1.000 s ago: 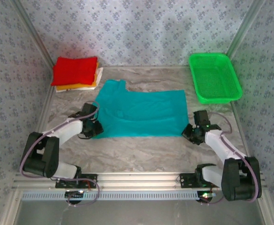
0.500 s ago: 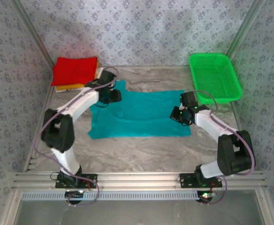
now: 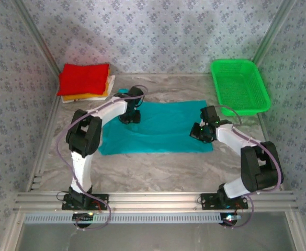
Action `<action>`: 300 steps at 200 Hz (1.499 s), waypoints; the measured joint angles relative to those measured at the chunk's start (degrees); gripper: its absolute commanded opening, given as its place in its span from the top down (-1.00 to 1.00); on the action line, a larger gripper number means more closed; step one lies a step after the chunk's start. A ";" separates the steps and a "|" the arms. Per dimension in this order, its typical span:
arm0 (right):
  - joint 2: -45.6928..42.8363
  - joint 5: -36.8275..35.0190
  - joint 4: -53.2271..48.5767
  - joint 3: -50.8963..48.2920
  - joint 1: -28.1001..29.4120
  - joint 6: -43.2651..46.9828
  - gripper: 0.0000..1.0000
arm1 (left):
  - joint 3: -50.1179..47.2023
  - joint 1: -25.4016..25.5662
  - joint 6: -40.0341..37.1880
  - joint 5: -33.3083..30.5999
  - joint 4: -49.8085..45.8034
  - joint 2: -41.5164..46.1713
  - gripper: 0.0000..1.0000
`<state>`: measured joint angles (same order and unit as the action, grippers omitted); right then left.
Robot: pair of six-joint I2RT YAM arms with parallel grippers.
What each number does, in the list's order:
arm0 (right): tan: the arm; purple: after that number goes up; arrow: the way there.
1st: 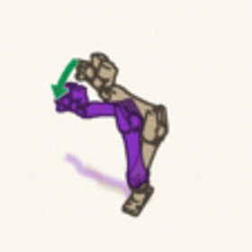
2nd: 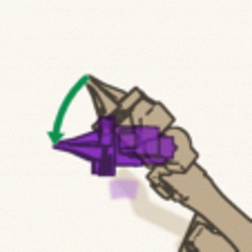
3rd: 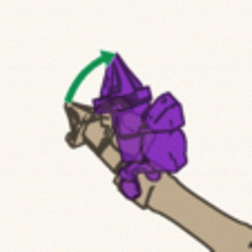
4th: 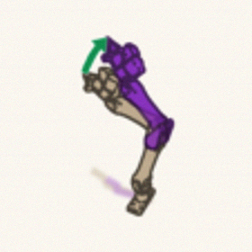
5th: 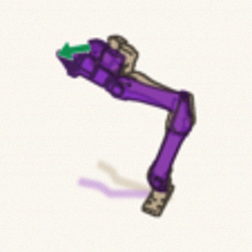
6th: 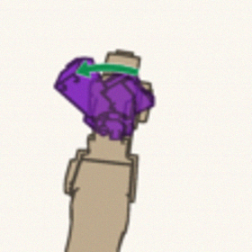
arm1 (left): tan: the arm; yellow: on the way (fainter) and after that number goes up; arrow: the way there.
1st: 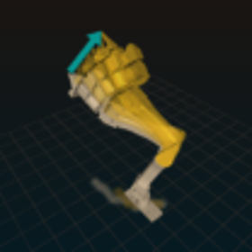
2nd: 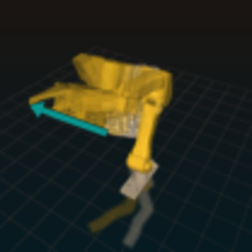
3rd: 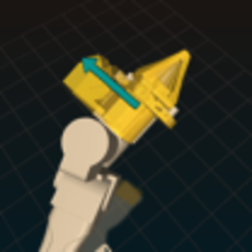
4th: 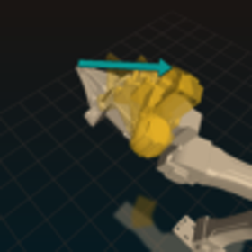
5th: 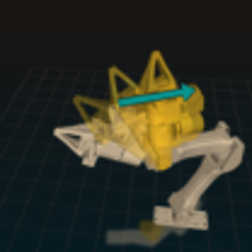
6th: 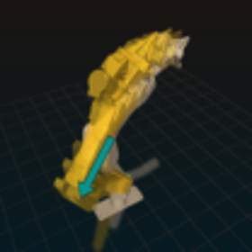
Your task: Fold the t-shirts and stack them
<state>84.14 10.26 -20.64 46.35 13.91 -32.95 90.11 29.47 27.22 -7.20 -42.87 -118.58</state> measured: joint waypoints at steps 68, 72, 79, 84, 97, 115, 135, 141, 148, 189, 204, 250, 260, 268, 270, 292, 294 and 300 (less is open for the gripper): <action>0.02 0.02 0.09 0.00 -0.72 0.00 0.90 | 0.50 0.07 -0.15 0.07 1.07 -1.99 0.91; 0.02 0.02 0.09 0.00 -0.76 0.00 0.90 | 0.50 0.07 0.28 0.07 1.07 -1.99 1.00; 0.02 0.02 0.09 0.00 -0.79 0.00 0.90 | 0.50 0.07 0.26 0.02 1.09 -1.99 1.00; 0.02 0.02 0.09 0.00 -0.81 0.00 0.90 | 0.55 0.07 -0.04 -0.04 1.05 -1.99 1.00; 0.02 0.02 0.07 0.00 -0.81 0.00 0.90 | 0.70 0.07 -0.15 -0.37 0.98 -1.99 1.00; 0.02 0.02 0.07 0.00 -0.81 0.00 0.89 | 1.49 0.11 -0.20 -1.22 0.59 -1.99 1.00; 0.02 0.02 0.07 0.00 -0.81 0.00 0.89 | 3.32 0.17 -0.20 -2.12 -0.22 -1.99 1.00; 0.02 0.02 0.07 0.00 -0.81 0.00 0.89 | 4.00 0.17 -0.22 -2.43 -0.48 -1.99 1.00; 0.02 0.02 0.07 0.00 -0.81 0.00 0.89 | 4.79 0.20 -0.22 -2.73 -0.70 -1.99 1.00; 0.02 0.02 0.07 0.00 -0.81 -0.02 0.84 | 9.88 0.26 -1.11 -4.02 -2.54 -2.12 0.47; 0.02 0.02 0.07 0.00 -0.81 -0.02 0.84 | 11.43 0.33 -1.31 -4.28 -2.38 -2.64 0.47; 0.02 -0.04 -0.17 0.09 -0.74 0.17 0.81 | 9.49 1.46 -2.16 -5.66 -0.52 -1.95 0.44; 0.02 -0.46 -0.55 0.42 -0.46 0.76 0.81 | 5.73 1.49 -2.14 -5.68 1.95 0.04 0.44; 0.02 -0.76 -0.98 0.92 -0.17 1.25 0.81 | 1.05 1.27 -2.05 -5.64 4.42 2.69 0.43; 0.02 -0.94 -1.07 1.09 -0.09 1.36 0.82 | -0.37 1.20 -1.92 -5.64 5.25 3.52 0.43; 0.39 -1.95 -1.51 3.89 0.57 2.62 1.00 | -15.61 -1.07 -0.20 -4.28 12.76 14.36 0.66; 0.57 -1.95 -1.46 4.22 0.59 2.62 1.00 | -16.79 -1.44 0.42 -4.11 13.35 15.34 0.71; 1.20 -2.25 -1.42 5.27 0.63 2.80 1.00 | -19.63 -2.40 0.87 -3.69 14.82 17.77 0.80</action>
<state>85.34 8.01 -22.06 51.62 14.55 -30.15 70.48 27.07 28.10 -10.90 -28.05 -100.82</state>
